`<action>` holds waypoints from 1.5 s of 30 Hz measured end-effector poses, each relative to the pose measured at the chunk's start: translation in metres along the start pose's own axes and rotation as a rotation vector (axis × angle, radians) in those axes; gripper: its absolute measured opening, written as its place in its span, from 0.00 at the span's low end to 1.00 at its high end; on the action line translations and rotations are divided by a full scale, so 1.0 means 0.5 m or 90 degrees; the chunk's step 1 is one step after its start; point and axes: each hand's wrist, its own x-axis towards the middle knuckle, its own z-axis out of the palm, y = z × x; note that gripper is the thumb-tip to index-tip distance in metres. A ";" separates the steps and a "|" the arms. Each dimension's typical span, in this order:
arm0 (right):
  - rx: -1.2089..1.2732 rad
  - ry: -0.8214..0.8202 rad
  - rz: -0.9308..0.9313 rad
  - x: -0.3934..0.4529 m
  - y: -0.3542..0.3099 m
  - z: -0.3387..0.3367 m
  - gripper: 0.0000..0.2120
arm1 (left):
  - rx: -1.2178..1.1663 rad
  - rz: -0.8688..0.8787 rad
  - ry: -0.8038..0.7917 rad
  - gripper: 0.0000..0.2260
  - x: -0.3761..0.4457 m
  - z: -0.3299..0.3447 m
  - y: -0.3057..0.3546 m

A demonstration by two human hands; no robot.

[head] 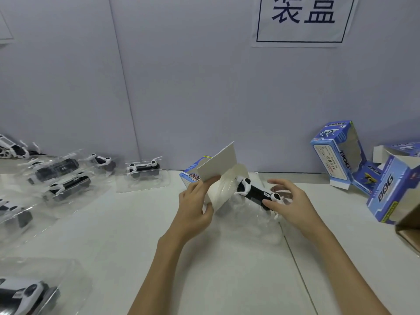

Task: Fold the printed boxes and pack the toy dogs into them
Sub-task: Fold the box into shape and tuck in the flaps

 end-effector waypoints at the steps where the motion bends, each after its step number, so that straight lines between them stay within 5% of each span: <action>1: -0.001 0.022 -0.003 0.001 0.001 0.004 0.24 | 0.011 0.005 0.001 0.33 0.001 0.001 0.000; 10: -0.114 0.131 -0.044 -0.006 -0.007 0.063 0.29 | 0.023 0.012 0.086 0.32 0.006 0.021 0.012; 26: -0.246 0.094 0.030 -0.014 -0.023 0.062 0.31 | 0.043 0.030 0.079 0.36 -0.005 0.053 0.032; 31: -0.270 0.081 0.073 -0.015 -0.028 0.066 0.31 | 0.089 0.132 0.019 0.37 -0.014 0.068 0.051; 33: -0.217 0.096 0.090 -0.013 -0.032 0.072 0.30 | 0.104 0.164 -0.012 0.36 -0.017 0.084 0.070; 39: 0.350 0.116 0.099 -0.013 -0.050 0.078 0.26 | -0.023 0.104 0.014 0.31 -0.020 0.089 0.101; 42: 0.344 0.114 0.045 -0.013 -0.052 0.074 0.28 | -0.077 0.066 0.086 0.33 -0.015 0.074 0.103; 45: 0.166 0.109 -0.044 -0.018 -0.046 0.075 0.21 | -0.111 0.056 0.140 0.31 -0.011 0.071 0.109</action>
